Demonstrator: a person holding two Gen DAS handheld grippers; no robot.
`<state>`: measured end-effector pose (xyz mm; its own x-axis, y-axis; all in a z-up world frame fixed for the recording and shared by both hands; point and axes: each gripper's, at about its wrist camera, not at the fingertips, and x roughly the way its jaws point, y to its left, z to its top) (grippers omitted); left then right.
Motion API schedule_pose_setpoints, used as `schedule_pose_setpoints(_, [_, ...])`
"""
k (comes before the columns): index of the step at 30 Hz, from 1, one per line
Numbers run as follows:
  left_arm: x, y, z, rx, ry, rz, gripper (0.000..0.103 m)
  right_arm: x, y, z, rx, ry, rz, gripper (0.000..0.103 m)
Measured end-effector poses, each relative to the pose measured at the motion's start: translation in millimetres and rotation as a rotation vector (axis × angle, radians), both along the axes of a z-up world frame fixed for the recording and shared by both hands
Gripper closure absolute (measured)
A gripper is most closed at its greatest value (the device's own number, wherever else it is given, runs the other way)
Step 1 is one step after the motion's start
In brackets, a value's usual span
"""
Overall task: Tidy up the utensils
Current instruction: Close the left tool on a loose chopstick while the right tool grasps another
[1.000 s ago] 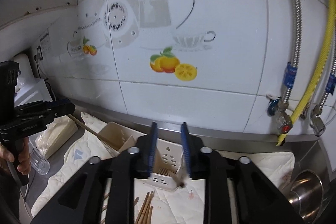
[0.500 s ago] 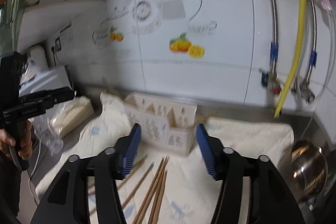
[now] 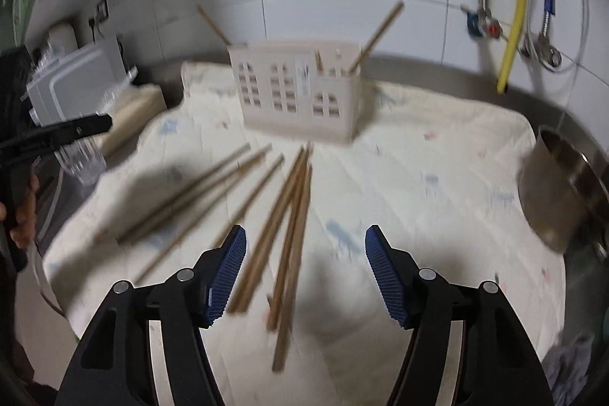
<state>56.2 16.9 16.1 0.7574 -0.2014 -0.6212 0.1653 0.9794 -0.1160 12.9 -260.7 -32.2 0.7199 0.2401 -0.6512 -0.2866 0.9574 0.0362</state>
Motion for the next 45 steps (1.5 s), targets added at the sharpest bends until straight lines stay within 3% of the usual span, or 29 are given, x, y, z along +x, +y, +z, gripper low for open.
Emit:
schedule_pose_setpoints(4, [-4.9,4.5,-20.2,0.011,0.047,0.020,0.030,-7.3,2.8,-23.8,-0.038,0.047,-0.004,0.041])
schedule_pose_setpoints(14, [-13.9,14.4,-46.5,0.000,0.112,0.053,0.030,-12.3,4.5,-45.3,-0.017,0.110,-0.010,0.070])
schedule_pose_setpoints(22, [-18.1,14.8,-52.4,0.010,0.125,0.033,0.031,-7.8,7.5,-53.4,-0.023,0.129,-0.010,0.080])
schedule_pose_setpoints(35, [-9.5,-12.6,-76.4,0.037,0.191,-0.090,0.070,-3.3,11.1,-58.6,-0.056,0.124,-0.017,0.093])
schedule_pose_setpoints(45, [7.9,-22.2,-92.5,0.045,0.232,-0.105,0.078,-2.0,7.9,-59.2,-0.030,0.128,-0.018,0.095])
